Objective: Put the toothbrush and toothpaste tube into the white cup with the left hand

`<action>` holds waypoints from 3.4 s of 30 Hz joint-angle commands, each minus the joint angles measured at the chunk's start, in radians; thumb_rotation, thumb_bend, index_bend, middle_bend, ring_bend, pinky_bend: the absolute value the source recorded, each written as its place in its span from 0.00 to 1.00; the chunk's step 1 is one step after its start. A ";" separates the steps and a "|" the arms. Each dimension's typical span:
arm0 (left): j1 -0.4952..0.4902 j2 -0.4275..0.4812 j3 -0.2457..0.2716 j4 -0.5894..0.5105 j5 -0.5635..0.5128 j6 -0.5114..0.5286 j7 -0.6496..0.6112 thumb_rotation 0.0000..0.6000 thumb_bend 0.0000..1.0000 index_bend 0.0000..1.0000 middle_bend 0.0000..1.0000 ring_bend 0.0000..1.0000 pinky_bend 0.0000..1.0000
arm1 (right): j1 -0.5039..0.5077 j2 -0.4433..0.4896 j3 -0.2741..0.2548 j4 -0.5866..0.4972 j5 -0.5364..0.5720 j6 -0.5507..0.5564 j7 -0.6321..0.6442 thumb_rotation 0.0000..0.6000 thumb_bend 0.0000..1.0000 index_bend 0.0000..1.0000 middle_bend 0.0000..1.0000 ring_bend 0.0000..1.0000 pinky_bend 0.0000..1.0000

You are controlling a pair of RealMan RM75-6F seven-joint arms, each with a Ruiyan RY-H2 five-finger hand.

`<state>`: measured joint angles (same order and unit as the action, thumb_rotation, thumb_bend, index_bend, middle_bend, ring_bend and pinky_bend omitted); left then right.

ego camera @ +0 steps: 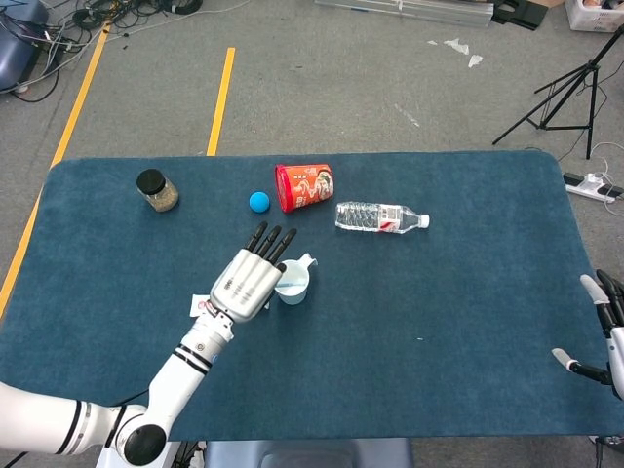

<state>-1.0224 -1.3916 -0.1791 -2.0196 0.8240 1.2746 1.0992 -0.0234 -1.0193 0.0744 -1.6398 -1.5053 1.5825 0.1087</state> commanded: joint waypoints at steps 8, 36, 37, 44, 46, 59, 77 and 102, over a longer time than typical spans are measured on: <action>-0.008 -0.026 0.009 0.022 0.030 0.002 -0.018 1.00 0.45 0.39 0.04 0.00 0.03 | -0.001 0.001 0.000 0.000 -0.001 0.001 0.002 1.00 0.00 0.00 0.00 0.00 0.36; 0.251 0.196 0.120 -0.142 0.091 0.120 -0.318 1.00 0.25 0.27 0.01 0.00 0.03 | 0.001 -0.004 0.005 -0.002 0.013 -0.005 -0.008 1.00 0.00 0.00 0.00 0.00 0.36; 0.265 0.195 0.122 -0.128 0.086 0.116 -0.342 1.00 0.25 0.27 0.01 0.00 0.03 | 0.001 -0.004 0.006 -0.002 0.014 -0.005 -0.007 1.00 0.00 0.00 0.00 0.00 0.36; 0.292 0.178 0.110 -0.043 -0.028 -0.016 -0.494 1.00 0.24 0.29 0.00 0.00 0.03 | -0.002 -0.002 0.009 -0.001 0.018 -0.002 -0.002 1.00 0.00 0.00 0.00 0.00 0.36; 0.287 0.157 0.104 -0.001 -0.053 -0.057 -0.517 1.00 0.23 0.29 0.00 0.00 0.03 | -0.003 -0.001 0.009 -0.001 0.019 -0.001 0.001 1.00 0.00 0.00 0.00 0.00 0.36; 0.261 -0.032 0.043 0.193 -0.134 -0.121 -0.585 1.00 0.22 0.32 0.00 0.00 0.00 | -0.010 0.010 0.013 0.006 0.021 0.008 0.038 1.00 0.00 0.00 0.00 0.00 0.36; 0.204 -0.172 -0.008 0.343 -0.237 -0.193 -0.586 1.00 0.22 0.35 0.00 0.00 0.00 | -0.015 0.016 0.015 0.011 0.018 0.015 0.063 1.00 0.00 0.00 0.00 0.00 0.36; 0.176 -0.255 -0.012 0.504 -0.311 -0.235 -0.538 1.00 0.22 0.41 0.00 0.00 0.00 | -0.016 0.019 0.015 0.012 0.016 0.016 0.069 1.00 0.00 0.00 0.00 0.00 0.36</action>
<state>-0.8449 -1.6427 -0.1911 -1.5205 0.5160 1.0429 0.5587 -0.0399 -1.0008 0.0898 -1.6277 -1.4894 1.5984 0.1775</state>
